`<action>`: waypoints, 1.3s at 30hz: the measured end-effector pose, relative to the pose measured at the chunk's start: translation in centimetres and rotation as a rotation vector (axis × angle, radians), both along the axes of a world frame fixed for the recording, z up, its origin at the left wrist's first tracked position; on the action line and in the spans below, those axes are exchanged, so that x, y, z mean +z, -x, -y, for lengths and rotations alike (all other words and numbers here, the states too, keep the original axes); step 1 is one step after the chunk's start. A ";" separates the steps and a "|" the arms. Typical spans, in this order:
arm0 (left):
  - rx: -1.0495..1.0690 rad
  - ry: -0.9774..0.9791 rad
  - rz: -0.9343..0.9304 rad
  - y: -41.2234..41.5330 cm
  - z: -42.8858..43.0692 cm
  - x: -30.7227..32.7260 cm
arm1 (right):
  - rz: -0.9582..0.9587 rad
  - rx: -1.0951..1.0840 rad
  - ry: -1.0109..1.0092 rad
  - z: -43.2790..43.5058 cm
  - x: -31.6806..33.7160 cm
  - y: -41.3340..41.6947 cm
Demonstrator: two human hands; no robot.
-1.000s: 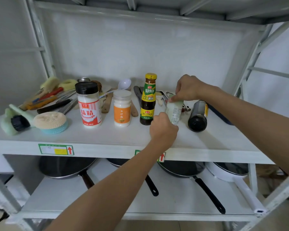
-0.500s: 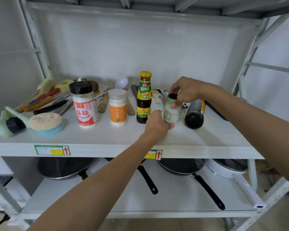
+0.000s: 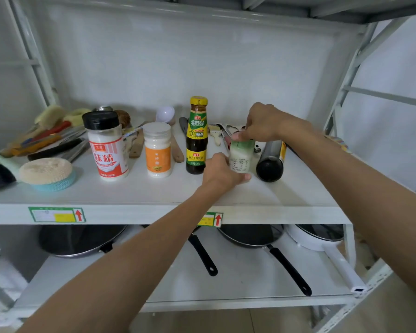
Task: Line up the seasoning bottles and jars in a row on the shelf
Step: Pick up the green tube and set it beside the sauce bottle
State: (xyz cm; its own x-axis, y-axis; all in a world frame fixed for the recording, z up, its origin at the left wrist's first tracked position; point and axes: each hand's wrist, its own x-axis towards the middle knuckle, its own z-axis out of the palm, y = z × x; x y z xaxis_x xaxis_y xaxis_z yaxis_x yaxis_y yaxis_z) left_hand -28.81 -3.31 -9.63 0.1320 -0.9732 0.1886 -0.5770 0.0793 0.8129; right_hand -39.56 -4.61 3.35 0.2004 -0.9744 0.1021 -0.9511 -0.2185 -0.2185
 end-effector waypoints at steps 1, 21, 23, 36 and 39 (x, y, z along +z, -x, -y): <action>-0.001 -0.009 -0.006 0.0 0.0 0.0 | -0.009 0.018 0.000 0.0 0.0 0.0; -0.052 0.020 -0.081 -1.1 0.5 -1.0 | 0.021 0.038 0.047 0.1 -0.4 -0.4; -0.043 0.017 -0.080 -1.1 0.5 -0.9 | 0.018 0.073 0.047 0.1 -0.3 -0.2; -0.072 0.052 -0.069 -1.3 -0.1 -0.8 | 0.022 0.218 -0.164 -0.5 0.7 -0.3; -0.060 0.054 -0.082 -1.1 0.0 -0.9 | 0.024 0.233 -0.197 -0.6 0.7 0.0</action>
